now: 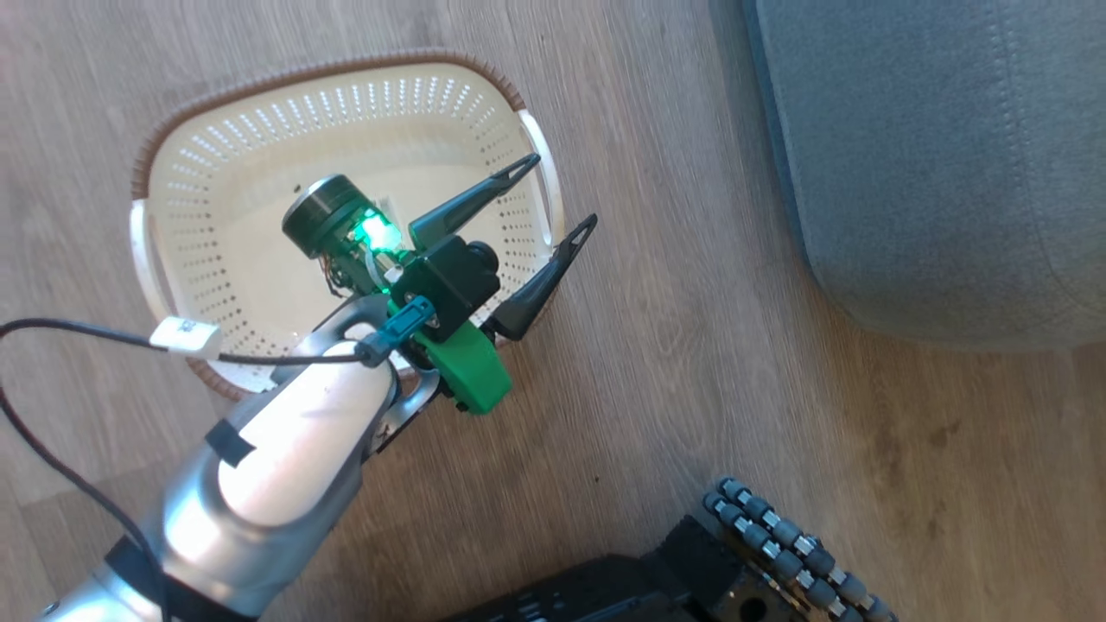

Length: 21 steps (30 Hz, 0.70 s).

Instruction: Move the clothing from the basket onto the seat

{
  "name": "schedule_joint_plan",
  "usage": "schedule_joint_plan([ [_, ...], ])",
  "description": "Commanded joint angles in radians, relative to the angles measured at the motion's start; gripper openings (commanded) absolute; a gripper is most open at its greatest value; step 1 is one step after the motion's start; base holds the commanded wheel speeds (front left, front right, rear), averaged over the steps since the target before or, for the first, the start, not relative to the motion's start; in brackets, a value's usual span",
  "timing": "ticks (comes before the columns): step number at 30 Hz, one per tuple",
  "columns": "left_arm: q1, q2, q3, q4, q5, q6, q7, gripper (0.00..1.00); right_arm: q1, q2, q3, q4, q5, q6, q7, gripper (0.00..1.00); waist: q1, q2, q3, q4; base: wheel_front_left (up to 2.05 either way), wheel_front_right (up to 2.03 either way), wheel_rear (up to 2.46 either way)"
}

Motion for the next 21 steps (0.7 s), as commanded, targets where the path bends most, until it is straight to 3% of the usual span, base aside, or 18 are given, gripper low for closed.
schedule_joint_plan([
  [1, -0.005, -0.009, 0.022, -0.016, -0.008, 0.007, -0.014, 1.00, 0.074, -0.026, 0.047, -0.055, 0.038, 0.000, -0.009, 1.00, 0.0001, 0.0000, -0.034, 0.010, 0.00, 0.00, 0.00],
  [11, 0.028, -0.054, 0.067, 0.044, -0.040, 0.027, -0.031, 1.00, 0.343, 0.005, 0.272, -0.206, 0.159, 0.000, -0.009, 1.00, 0.0001, 0.0000, -0.158, 0.073, 0.00, 0.00, 0.00],
  [21, 0.136, -0.098, 0.234, 0.030, -0.056, 0.048, -0.031, 1.00, 0.514, 0.112, 0.406, -0.503, 0.215, 0.000, -0.009, 1.00, 0.0001, 0.0000, -0.296, 0.185, 0.00, 0.00, 0.00],
])
